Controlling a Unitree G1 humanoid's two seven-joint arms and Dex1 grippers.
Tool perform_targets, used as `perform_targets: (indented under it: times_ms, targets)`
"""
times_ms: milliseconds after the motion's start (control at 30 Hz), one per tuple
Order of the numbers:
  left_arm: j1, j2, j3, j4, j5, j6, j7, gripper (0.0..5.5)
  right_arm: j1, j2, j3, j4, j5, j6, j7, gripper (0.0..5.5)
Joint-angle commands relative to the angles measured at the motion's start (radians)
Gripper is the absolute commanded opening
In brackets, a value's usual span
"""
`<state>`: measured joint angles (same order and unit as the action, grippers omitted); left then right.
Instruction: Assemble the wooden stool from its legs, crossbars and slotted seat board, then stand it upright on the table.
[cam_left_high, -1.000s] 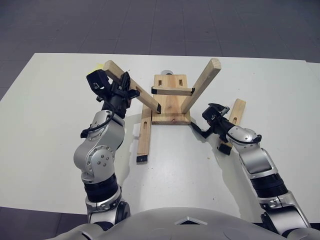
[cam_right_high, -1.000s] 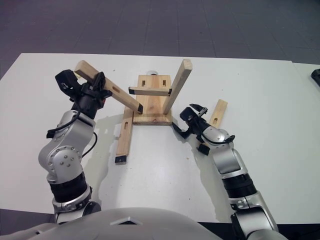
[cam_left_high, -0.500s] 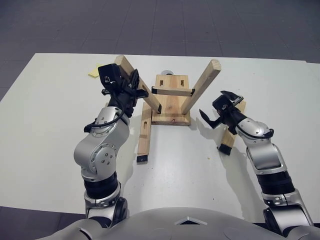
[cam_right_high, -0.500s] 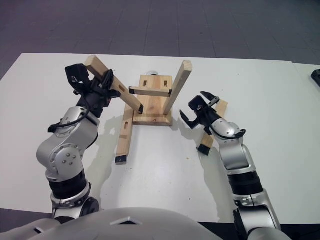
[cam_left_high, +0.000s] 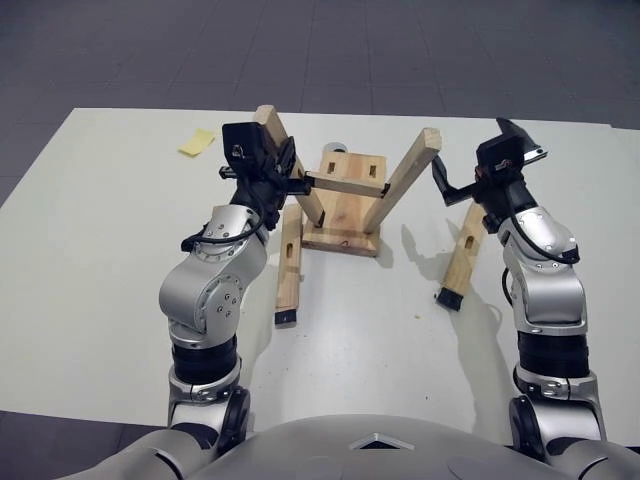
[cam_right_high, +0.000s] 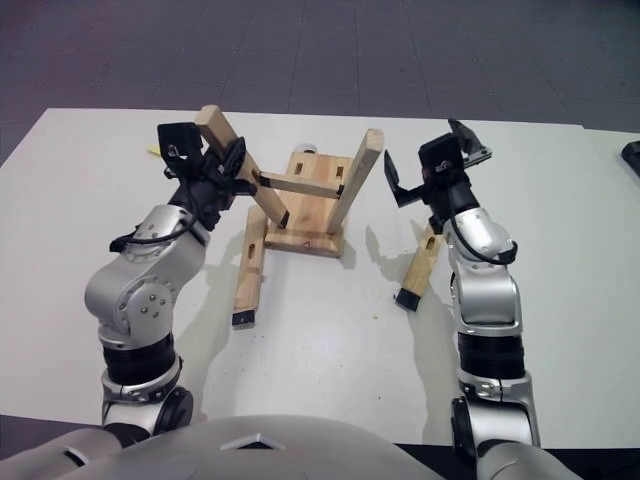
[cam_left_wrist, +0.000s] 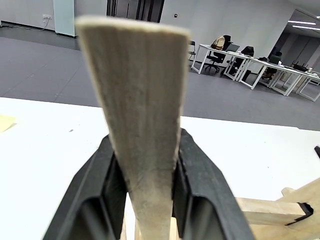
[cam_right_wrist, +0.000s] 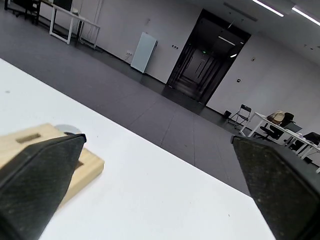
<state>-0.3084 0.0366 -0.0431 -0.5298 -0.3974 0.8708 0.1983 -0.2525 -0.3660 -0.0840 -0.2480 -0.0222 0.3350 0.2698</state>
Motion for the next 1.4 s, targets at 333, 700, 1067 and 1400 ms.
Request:
perform_targets:
  times_ms: [333,700,1067,1400]
  targets:
    - [0.153,0.062,-0.106,0.159,0.111,0.072,-0.058,1.00,-0.067,0.069,0.028,-0.156,0.049,0.068,-0.060,5.40]
    - [0.146,0.096,-0.152,0.172,0.123,0.082,-0.140,1.01,-0.171,0.183,0.077,-0.105,-0.048,0.066,-0.235,5.40]
    - [0.057,0.028,-0.014,0.221,0.068,-0.180,-0.248,2.91,-0.209,0.141,-0.056,0.033,-0.106,-0.006,-0.360,5.40]
    - [-0.006,0.003,-0.087,0.222,0.108,-0.332,-0.341,4.58,-0.155,0.087,-0.137,0.075,-0.131,-0.040,-0.386,5.40]
